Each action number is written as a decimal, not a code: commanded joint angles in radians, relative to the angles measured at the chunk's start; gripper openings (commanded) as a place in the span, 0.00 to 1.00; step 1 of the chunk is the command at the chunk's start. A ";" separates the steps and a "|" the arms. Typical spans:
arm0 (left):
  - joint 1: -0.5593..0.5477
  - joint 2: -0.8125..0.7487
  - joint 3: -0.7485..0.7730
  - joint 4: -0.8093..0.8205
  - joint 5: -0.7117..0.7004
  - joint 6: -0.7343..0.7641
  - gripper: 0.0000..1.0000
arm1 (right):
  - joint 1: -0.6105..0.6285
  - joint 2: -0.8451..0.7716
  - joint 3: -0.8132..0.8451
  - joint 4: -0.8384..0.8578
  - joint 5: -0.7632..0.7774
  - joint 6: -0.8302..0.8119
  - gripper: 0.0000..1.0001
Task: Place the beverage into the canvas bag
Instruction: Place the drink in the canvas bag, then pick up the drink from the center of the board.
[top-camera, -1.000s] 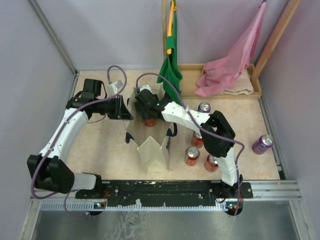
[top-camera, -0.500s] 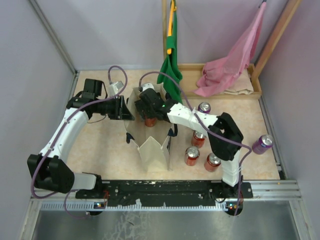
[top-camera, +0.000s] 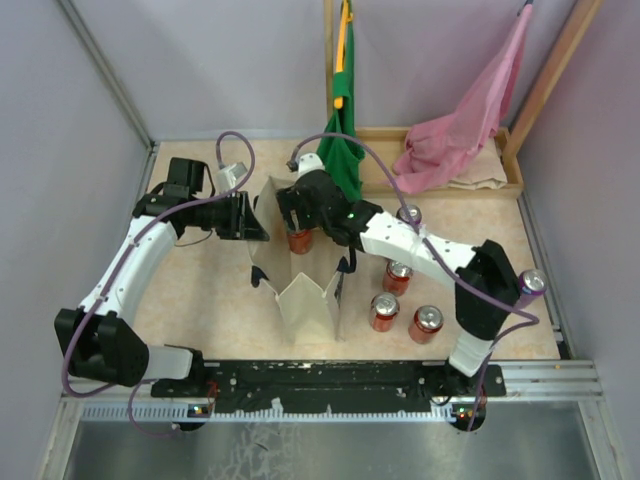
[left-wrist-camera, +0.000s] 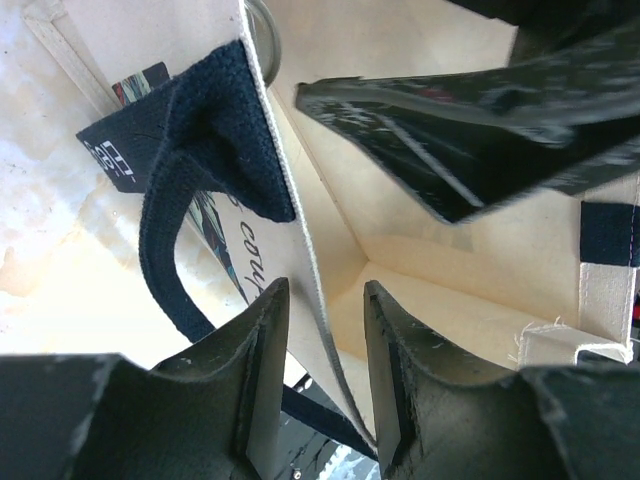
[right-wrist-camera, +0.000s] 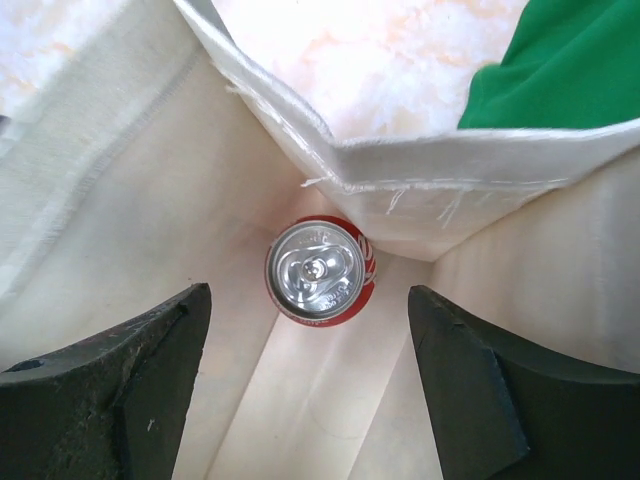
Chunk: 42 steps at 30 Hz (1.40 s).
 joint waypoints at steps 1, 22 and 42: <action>-0.006 0.009 0.027 -0.012 0.009 0.007 0.42 | 0.009 -0.148 0.013 0.078 0.023 -0.017 0.80; -0.020 0.024 0.039 -0.017 -0.008 0.028 0.42 | -0.507 -0.525 0.103 -0.609 0.365 0.162 0.83; -0.026 0.003 0.017 0.015 0.026 0.011 0.42 | -1.228 -0.316 -0.068 -0.809 -0.041 0.062 0.93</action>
